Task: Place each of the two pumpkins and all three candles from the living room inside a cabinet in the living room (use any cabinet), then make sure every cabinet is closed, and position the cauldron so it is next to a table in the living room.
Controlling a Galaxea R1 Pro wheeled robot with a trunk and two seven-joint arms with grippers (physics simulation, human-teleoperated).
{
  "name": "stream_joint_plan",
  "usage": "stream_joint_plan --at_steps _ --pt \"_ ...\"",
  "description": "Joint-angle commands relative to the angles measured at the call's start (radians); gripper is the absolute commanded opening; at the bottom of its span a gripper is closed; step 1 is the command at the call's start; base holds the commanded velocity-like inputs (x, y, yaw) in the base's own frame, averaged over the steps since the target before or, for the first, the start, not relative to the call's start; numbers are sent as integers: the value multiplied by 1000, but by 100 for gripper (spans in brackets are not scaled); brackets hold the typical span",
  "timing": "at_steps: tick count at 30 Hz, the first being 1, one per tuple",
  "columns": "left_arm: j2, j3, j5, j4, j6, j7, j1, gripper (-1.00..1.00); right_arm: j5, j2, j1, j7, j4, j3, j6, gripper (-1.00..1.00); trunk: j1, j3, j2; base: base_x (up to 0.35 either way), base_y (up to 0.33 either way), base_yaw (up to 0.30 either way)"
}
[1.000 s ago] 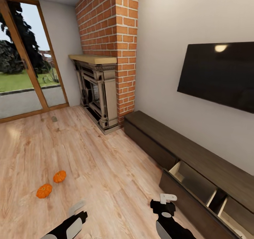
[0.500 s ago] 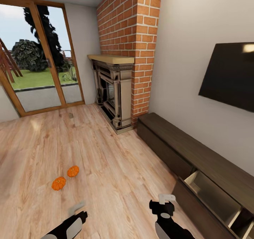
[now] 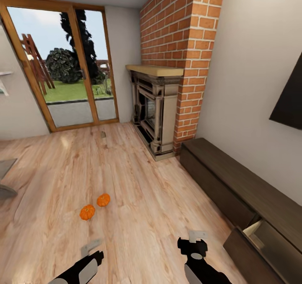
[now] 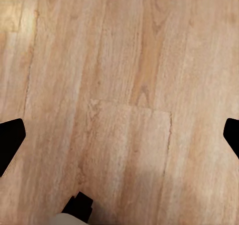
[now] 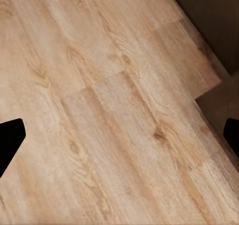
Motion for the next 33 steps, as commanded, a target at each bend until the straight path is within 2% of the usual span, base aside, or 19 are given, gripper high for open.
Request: stream_joint_plan --at_steps 1,23,33 --pt "1 -8 8 -2 1 6 0 100 -8 -1 -1 -8 -1 8 1 100 0 -1 -1 186 210 276" --pt "0 -8 9 -2 1 6 0 100 -8 5 -1 -8 -1 9 1 100 0 -1 -1 198 228 280" --pt "0 -8 7 -2 0 6 1 100 -8 5 -1 -8 -1 9 1 100 0 -1 -1 70 41 281"
